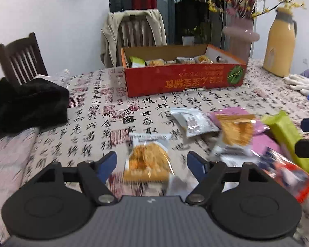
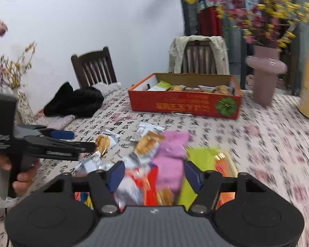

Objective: Organize snacks
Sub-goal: 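Grasp an oat-crisp packet with the left tool while the right tool reaches for another packet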

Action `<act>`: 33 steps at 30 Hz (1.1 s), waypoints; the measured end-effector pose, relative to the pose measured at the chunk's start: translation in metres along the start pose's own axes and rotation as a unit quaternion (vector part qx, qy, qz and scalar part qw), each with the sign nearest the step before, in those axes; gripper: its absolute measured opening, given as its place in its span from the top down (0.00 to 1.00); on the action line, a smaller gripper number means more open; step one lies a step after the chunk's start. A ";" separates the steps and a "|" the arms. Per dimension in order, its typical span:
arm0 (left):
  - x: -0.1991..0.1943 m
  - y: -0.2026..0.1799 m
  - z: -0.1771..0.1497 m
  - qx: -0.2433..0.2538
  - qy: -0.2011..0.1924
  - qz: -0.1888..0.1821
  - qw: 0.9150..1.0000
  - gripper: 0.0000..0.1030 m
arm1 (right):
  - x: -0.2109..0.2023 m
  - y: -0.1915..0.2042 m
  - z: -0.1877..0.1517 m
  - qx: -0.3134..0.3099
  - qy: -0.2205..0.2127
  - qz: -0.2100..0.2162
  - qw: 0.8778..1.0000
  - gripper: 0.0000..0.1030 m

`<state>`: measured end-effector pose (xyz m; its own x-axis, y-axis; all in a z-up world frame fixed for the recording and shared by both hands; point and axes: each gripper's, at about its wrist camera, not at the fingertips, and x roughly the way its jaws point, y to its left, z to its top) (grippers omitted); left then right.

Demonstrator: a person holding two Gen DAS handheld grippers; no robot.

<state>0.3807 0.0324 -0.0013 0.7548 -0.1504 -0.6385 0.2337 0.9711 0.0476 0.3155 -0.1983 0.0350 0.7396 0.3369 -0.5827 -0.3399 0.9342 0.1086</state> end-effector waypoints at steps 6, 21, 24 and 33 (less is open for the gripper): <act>0.042 0.012 0.007 -0.007 0.026 -0.008 1.000 0.41 | 0.071 0.015 0.020 -0.012 0.042 -0.002 0.999 0.46; 0.031 0.014 0.008 -0.017 0.009 -0.001 1.000 0.56 | 0.107 0.025 0.017 -0.035 0.044 0.004 0.998 0.76; 0.010 0.014 0.008 -0.026 -0.007 0.000 1.000 0.56 | 0.096 0.022 0.016 -0.027 0.030 0.010 0.999 0.79; -0.070 -0.002 -0.001 -0.053 -0.057 0.000 0.997 0.56 | 0.038 0.005 0.009 -0.014 -0.019 0.003 1.000 0.92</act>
<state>0.3269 0.0413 0.0423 0.8206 -0.1641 -0.5474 0.1715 0.9845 -0.0381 0.3467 -0.1797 0.0205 0.7589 0.3474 -0.5508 -0.3606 0.9285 0.0888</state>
